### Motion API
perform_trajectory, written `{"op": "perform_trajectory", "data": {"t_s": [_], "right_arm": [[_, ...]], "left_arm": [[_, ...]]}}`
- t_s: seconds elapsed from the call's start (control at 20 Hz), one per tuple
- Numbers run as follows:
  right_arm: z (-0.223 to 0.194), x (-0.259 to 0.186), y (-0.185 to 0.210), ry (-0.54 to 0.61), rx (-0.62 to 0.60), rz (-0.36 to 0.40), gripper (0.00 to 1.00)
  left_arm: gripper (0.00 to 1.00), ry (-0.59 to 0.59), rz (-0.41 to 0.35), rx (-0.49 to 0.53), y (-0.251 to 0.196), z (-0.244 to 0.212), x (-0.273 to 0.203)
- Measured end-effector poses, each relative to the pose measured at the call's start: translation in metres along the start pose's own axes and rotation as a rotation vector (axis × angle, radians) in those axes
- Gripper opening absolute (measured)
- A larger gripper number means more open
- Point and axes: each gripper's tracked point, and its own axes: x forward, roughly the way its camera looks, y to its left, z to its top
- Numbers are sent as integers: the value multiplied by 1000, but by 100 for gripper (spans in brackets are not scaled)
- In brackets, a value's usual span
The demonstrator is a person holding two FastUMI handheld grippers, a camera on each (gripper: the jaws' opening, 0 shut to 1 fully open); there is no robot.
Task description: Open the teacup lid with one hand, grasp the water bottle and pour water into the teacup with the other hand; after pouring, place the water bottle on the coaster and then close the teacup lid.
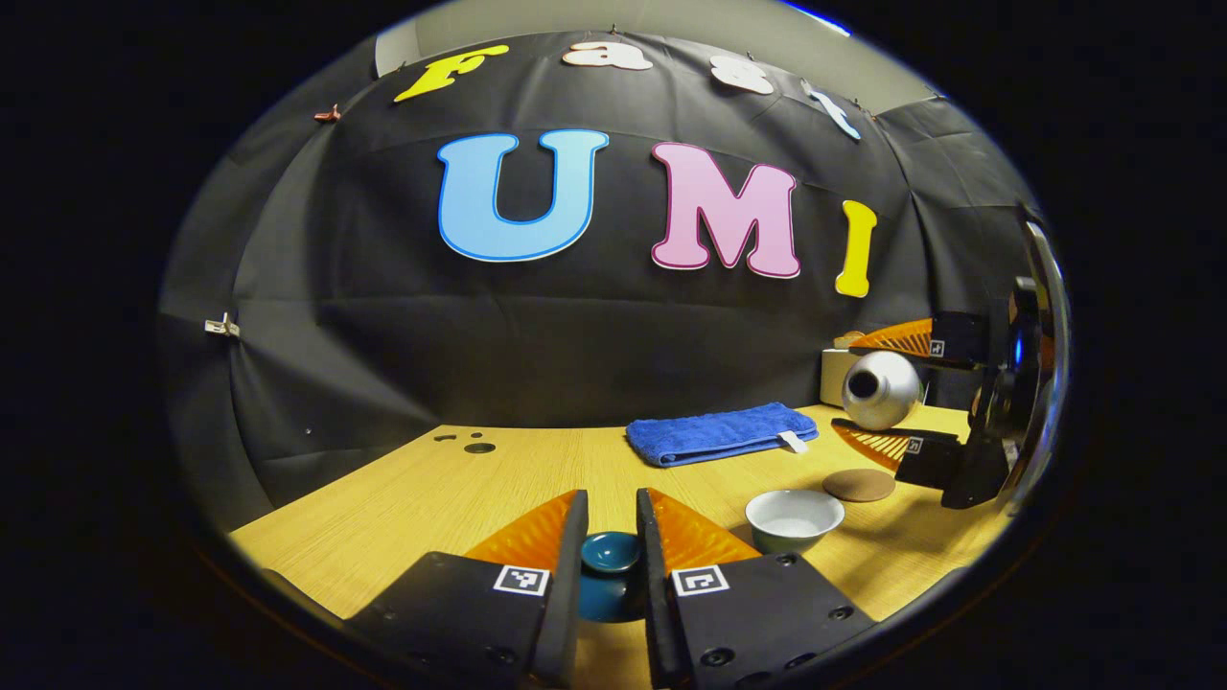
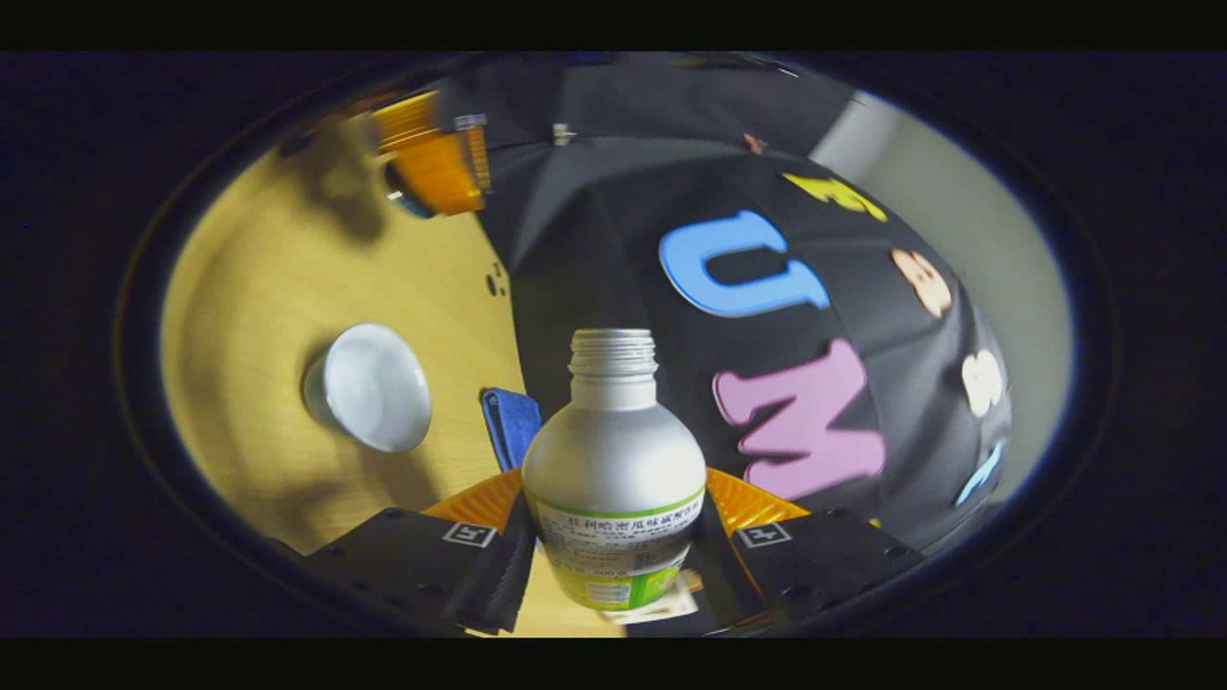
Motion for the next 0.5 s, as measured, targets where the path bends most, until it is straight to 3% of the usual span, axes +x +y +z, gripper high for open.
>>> {"op": "perform_trajectory", "data": {"t_s": [0.15,0.5], "right_arm": [[-4,-4,-15,69,349,13,75],[-31,-11,-59,120,926,-51,75]], "left_arm": [[32,0,0,0,0,1,0],[32,-2,10,2,2,0,0]]}}
